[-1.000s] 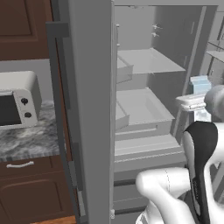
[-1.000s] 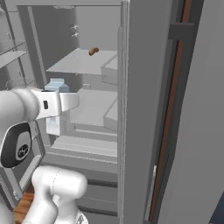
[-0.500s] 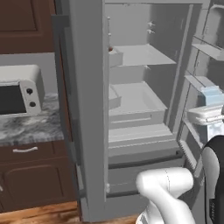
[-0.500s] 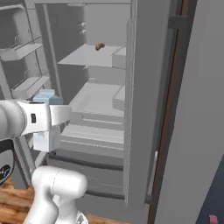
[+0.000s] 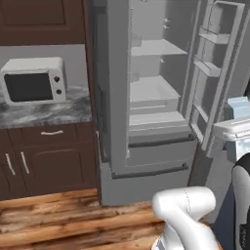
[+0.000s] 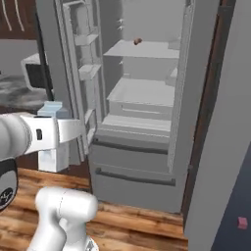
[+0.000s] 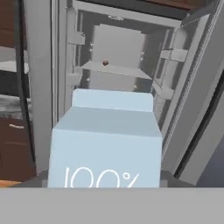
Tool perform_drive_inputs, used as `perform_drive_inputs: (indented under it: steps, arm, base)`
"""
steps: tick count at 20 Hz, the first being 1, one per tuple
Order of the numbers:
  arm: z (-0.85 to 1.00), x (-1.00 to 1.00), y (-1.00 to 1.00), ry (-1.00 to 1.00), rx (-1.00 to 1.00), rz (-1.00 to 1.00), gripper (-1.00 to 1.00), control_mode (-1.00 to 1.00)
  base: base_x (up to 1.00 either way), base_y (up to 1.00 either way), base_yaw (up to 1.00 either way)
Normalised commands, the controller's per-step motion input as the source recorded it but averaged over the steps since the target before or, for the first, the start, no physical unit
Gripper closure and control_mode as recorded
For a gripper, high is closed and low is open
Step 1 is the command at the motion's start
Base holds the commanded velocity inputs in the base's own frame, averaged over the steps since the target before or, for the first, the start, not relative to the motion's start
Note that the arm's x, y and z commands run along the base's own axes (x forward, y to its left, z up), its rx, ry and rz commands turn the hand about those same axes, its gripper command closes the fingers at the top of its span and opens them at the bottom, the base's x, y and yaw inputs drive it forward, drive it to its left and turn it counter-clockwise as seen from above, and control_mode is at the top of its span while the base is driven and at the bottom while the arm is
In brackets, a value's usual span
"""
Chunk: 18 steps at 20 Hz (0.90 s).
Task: Take out the milk from the fridge and place it on the tray on the counter. Then take the sugar cube near the tray and place it in the tray.
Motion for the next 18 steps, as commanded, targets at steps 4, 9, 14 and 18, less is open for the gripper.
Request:
perform_drive_inputs:
  steps: [4,9,14,18]
  arm:
    - [0.0,0.0,0.0,0.0,0.0,0.0,1.0,1.0]
    - [0.0,0.0,0.0,0.0,0.0,0.0,1.0,1.0]
    - [0.0,0.0,0.0,0.0,0.0,0.0,1.0,1.0]
    - [0.0,0.0,0.0,0.0,0.0,0.0,1.0,1.0]
  base:
    - [-0.45,1.0,0.29]
    - [-0.18,0.82,0.8]
    - [0.0,0.07,1.0]
    - [0.0,0.0,1.0]
